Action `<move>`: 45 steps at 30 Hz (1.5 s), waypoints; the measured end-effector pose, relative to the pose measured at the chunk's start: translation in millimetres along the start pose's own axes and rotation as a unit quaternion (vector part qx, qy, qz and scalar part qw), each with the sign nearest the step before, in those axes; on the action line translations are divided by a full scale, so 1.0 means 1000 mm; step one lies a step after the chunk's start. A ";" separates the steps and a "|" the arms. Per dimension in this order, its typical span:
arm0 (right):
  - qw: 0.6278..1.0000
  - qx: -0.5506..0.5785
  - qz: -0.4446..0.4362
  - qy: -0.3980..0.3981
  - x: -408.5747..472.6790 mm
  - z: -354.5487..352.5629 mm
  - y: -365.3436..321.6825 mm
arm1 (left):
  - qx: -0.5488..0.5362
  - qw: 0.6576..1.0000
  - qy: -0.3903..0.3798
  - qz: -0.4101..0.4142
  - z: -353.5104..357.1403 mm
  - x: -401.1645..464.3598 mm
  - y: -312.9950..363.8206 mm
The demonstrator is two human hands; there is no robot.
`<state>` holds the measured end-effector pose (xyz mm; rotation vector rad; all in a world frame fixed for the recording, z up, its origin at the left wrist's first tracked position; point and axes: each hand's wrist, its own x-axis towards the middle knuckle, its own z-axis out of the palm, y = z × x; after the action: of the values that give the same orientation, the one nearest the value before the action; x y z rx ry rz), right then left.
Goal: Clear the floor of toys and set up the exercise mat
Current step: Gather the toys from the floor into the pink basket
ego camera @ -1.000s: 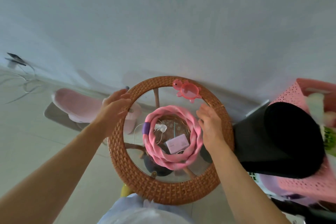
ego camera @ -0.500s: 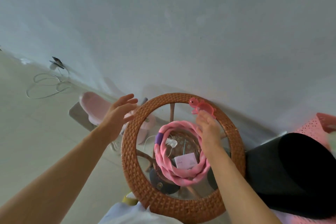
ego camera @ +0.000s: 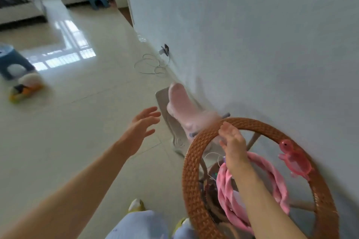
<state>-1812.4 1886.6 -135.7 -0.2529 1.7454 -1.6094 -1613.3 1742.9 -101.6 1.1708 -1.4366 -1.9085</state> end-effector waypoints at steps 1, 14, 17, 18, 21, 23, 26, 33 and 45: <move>1.000 -0.005 -0.001 -0.023 0.000 0.015 -0.001 | -0.005 1.000 0.018 0.005 -0.014 -0.006 0.001; 0.964 -0.064 -0.024 -0.256 -0.079 0.237 0.014 | -0.095 0.969 0.225 0.040 -0.215 -0.124 -0.017; 0.951 -0.077 -0.020 -0.299 -0.120 0.289 0.029 | -0.107 0.957 0.265 0.044 -0.269 -0.161 -0.028; 0.946 -0.081 -0.018 -0.314 -0.135 0.305 0.034 | -0.109 0.953 0.278 0.045 -0.287 -0.172 -0.031; 0.931 -0.095 -0.015 -0.352 -0.173 0.354 0.052 | -0.115 0.940 0.318 0.048 -0.339 -0.207 -0.040; 0.921 -0.104 -0.012 -0.374 -0.202 0.388 0.064 | -0.122 0.929 0.346 0.052 -0.374 -0.234 -0.048; 0.904 -0.116 -0.012 -0.411 -0.242 0.437 0.083 | -0.136 0.911 0.384 0.058 -0.421 -0.276 -0.060; 0.842 -0.174 -0.003 -0.511 -0.328 0.531 0.123 | -0.185 0.848 0.493 0.063 -0.496 -0.370 -0.091; 0.723 -0.229 0.027 -0.651 -0.412 0.688 0.184 | -0.244 0.712 0.656 0.050 -0.587 -0.447 -0.122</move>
<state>-1030.7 1632.0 -111.9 -1.2137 0.8855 -0.4972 -869.7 1823.7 -110.5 1.5371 -0.1551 -0.7526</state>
